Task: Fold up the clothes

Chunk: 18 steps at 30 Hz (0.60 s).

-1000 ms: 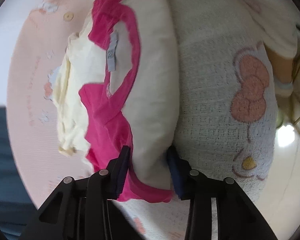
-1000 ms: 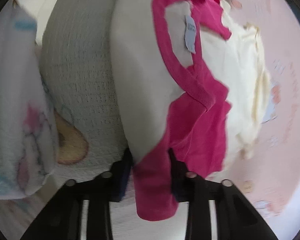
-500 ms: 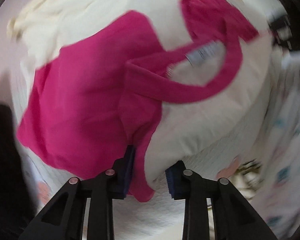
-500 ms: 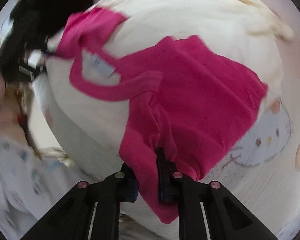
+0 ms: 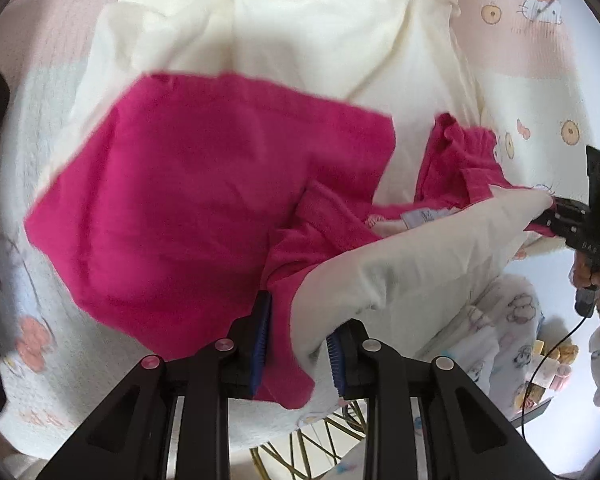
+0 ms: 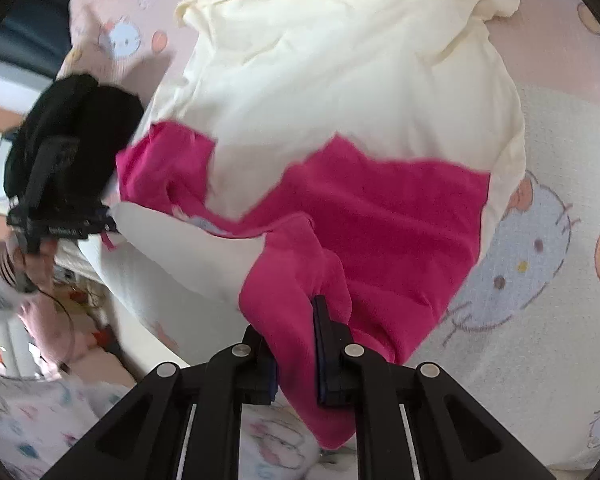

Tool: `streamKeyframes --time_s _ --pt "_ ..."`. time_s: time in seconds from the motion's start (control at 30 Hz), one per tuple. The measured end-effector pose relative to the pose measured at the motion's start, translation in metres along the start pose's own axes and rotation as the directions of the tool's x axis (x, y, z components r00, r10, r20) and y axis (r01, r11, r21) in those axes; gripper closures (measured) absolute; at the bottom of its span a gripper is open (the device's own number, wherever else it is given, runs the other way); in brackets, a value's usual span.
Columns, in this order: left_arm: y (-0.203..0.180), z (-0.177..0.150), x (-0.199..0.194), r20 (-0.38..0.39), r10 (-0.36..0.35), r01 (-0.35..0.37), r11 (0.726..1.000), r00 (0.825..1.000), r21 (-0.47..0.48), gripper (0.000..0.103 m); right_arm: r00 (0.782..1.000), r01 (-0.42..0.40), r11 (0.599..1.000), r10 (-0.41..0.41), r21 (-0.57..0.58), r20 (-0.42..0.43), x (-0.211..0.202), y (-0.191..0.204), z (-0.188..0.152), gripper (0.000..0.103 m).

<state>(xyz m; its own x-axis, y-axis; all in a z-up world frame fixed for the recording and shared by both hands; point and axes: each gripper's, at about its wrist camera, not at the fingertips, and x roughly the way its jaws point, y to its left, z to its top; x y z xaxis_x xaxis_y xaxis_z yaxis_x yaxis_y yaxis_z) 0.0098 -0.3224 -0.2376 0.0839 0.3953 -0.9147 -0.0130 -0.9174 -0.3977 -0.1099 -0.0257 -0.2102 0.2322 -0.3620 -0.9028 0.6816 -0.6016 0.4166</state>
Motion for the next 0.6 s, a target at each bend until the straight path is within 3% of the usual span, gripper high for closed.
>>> streamKeyframes --time_s 0.33,0.6 --pt "-0.01 0.058 -0.002 -0.014 0.066 -0.065 0.995 0.998 0.074 0.08 0.997 0.08 0.996 -0.081 -0.036 -0.002 -0.012 0.003 0.055 0.091" --pt "-0.018 0.099 0.002 -0.054 0.113 -0.104 0.984 0.992 0.146 0.08 0.99 0.141 0.99 -0.141 0.008 -0.012 0.006 -0.02 0.072 0.092"
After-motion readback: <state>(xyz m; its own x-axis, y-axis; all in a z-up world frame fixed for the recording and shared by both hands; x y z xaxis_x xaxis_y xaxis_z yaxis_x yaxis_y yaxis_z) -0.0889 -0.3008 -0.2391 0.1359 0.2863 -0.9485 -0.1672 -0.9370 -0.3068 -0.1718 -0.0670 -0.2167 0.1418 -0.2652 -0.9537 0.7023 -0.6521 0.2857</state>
